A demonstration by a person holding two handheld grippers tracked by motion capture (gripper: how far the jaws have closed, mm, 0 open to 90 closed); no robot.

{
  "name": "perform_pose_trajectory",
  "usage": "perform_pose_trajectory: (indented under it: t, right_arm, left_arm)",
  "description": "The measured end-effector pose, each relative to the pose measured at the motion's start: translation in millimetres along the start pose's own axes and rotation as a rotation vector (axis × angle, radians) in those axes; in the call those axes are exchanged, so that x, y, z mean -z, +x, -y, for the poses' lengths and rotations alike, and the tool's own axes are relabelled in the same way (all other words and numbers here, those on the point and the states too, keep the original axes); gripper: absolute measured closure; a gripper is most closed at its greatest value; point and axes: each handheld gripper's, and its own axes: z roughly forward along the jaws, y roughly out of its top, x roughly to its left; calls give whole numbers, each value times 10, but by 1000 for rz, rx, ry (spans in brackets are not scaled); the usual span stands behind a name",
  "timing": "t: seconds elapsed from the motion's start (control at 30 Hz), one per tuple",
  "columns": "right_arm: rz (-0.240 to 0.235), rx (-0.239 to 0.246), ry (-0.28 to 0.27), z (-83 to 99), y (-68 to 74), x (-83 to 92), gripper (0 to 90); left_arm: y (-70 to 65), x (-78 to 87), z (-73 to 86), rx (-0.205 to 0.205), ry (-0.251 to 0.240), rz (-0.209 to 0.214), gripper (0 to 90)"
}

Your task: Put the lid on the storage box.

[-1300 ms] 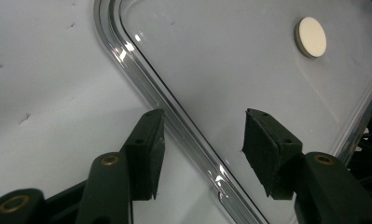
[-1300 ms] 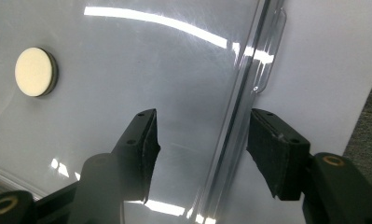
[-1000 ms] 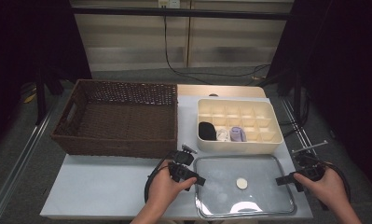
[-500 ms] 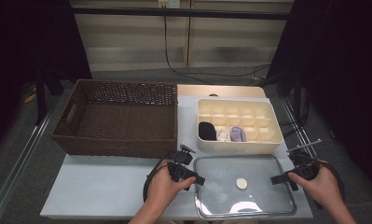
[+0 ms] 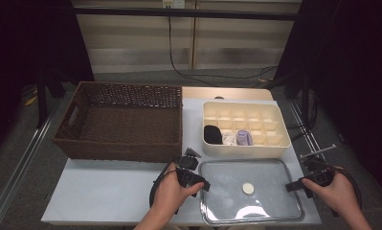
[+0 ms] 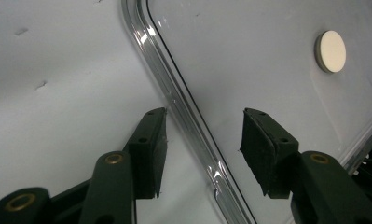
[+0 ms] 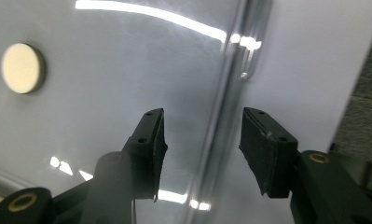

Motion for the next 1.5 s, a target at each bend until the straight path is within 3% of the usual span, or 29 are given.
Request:
perform_pose_trajectory:
  t: [0.2, 0.4, 0.5, 0.63, 0.73, 0.97, 1.07, 1.1, 1.17, 1.37, 1.5]
  right_arm:
    - [1, -10, 3, -7, 34, -19, 503]
    - [42, -23, -15, 11, 84, -38, 531]
    - [40, -36, -13, 6, 69, -37, 564]
    - [13, -71, -26, 22, 2, -28, 631]
    - [0, -82, -41, 35, -19, -29, 631]
    - [24, -70, -38, 30, 24, -30, 639]
    - [5, -86, -47, 47, -2, -24, 658]
    - [-5, -91, -53, 55, -14, -25, 665]
    - [-17, -100, -61, 70, -36, -22, 674]
    - [-11, -107, -58, 66, -19, -21, 672]
    - [-8, -110, -64, 75, -5, -21, 667]
  left_arm:
    - [-14, -8, 42, 17, -37, -15, 512]
    - [-4, -13, 42, 46, -43, -10, 513]
    - [-19, -21, 49, 45, -52, -20, 514]
    - [35, -12, 45, 71, -50, 9, 536]
    - [43, -17, 40, 91, -54, 10, 541]
    - [39, -14, 30, 106, -43, 15, 537]
    - [57, -18, 33, 117, -55, 26, 539]
    - [56, -14, 34, 140, -52, 35, 540]
    - [82, -9, 31, 137, -48, 39, 543]
    - [54, -15, 34, 161, -57, 22, 545]
    - [48, -6, 13, 184, -34, 25, 544]
